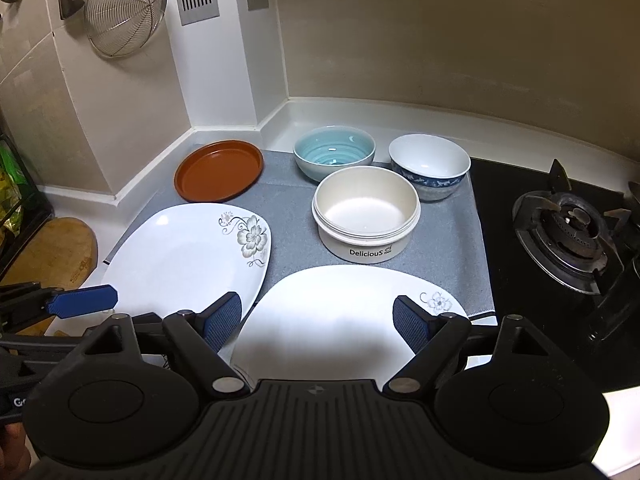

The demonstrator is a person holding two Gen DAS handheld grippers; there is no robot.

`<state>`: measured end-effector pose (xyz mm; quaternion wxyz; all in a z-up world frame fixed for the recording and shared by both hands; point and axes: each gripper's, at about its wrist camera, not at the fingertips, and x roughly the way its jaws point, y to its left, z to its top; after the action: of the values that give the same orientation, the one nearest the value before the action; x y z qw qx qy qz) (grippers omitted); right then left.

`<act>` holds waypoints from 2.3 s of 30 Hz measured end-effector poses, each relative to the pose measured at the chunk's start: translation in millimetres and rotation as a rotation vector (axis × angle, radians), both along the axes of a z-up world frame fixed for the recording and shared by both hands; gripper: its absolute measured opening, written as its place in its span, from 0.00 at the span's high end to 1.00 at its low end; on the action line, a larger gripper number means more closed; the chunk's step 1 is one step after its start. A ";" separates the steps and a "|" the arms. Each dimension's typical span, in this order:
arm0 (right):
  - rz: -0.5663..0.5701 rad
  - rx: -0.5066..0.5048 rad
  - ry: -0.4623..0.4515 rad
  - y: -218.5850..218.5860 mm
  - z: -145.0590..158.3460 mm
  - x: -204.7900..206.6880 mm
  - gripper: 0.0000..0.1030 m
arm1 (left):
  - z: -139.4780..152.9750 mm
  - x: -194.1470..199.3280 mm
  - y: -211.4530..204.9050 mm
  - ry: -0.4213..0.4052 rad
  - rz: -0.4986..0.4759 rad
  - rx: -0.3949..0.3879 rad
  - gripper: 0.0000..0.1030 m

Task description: Organize plates and bowls

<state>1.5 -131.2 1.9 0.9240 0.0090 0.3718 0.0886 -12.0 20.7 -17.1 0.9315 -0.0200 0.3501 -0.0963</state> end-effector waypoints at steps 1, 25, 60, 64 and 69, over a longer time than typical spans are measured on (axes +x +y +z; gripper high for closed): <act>0.002 -0.001 -0.001 0.6 -0.1 0.5 0.18 | -0.2 -0.6 -0.4 0.000 0.001 0.000 0.39; 0.043 0.042 0.027 -42.0 -9.9 -14.8 0.27 | 13.9 -27.0 -56.4 0.001 0.135 0.077 0.39; 0.065 0.157 0.067 -96.1 -23.9 -44.4 0.31 | 18.4 -47.9 -97.4 0.044 0.216 0.092 0.40; 0.076 0.158 0.065 -95.5 -23.1 -44.8 0.31 | 18.6 -47.0 -95.6 0.039 0.225 0.083 0.40; 0.093 0.144 0.066 -87.8 -22.6 -35.5 0.33 | 15.0 -36.8 -82.6 0.040 0.244 0.066 0.40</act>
<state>-34.0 -219.0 -20.7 0.9031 0.0610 0.3947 0.1577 -48.8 -61.9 -2.1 0.9293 -0.0338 0.3666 0.0299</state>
